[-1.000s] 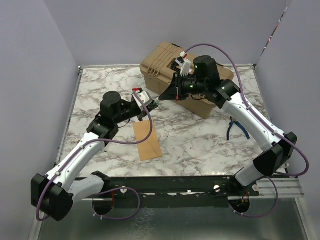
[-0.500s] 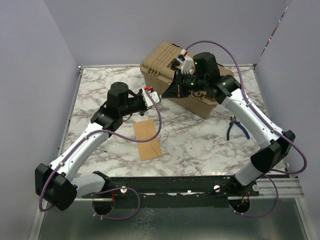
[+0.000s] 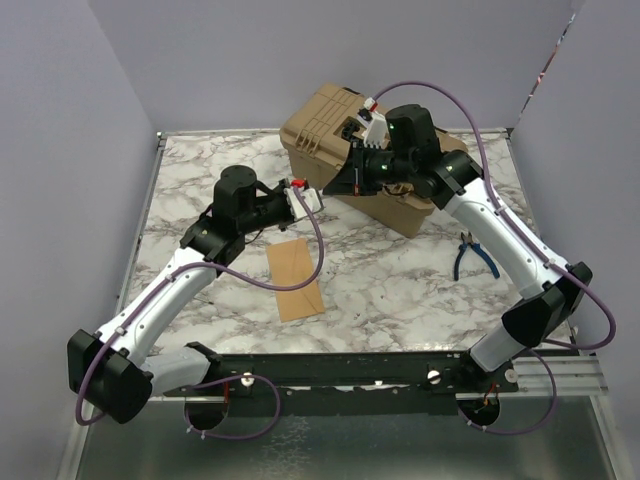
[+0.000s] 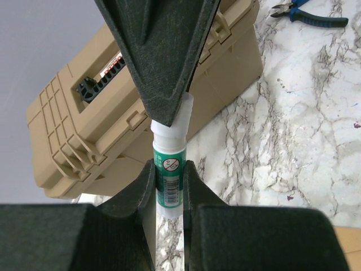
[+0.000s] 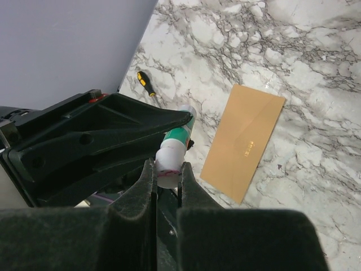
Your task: Place the letter into the envelope and seal it
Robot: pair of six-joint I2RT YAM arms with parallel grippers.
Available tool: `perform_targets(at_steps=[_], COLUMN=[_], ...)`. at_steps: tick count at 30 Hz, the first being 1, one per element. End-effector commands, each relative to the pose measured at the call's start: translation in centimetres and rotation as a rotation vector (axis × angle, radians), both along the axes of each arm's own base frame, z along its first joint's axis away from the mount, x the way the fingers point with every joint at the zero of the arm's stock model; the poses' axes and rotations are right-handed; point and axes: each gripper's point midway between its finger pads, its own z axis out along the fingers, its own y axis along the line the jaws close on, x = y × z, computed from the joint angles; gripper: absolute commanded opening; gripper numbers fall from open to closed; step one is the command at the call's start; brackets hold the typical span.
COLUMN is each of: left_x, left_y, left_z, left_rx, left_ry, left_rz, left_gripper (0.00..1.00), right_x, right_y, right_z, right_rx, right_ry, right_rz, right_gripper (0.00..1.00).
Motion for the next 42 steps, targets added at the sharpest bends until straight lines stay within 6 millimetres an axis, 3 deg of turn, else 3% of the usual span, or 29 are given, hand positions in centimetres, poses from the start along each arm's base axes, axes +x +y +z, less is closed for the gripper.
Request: perform_targets(at_steps=[1,15,21,26,36,42], left_x=[-0.5,0.1,-0.2,-1.4,-4.0,-5.4], left_y=[-0.9,-2.8,-3.8,-4.7,-6.6,-7.3], left_z=[3.2,5.6,8.7,10.8,11.7,13.5], left_rx=[-0.008,-0.032,-0.106,-0.142,-0.16,-0.186], left_ry=[-0.163,-0.244,-0.317,-0.377,-0.444,-0.483], left_rz=[-0.057,-0.101,-0.119,-0.179,-0.27,-0.322], left_gripper=[0.0,0.0,0.0,0.0,0.0,0.0], right_x=[-2.1,-1.5,-1.7,-3.2,-5.4,-6.3], right_y=[1.0,0.8,0.6,0.8,1.6,2.0], right_z=[-1.5,-5.0,-6.1,-6.9,-9.7,-11.6], right_rx=[-0.036,-0.158,-0.176,-0.151,-0.16,-0.171], right_ry=[0.118,0.218,0.253,0.333,0.425,0.462], right_rz=[0.085,0.067,0.06,0.088,0.095,0.074], right_gripper=[0.0,0.0,0.0,0.0,0.0,0.0])
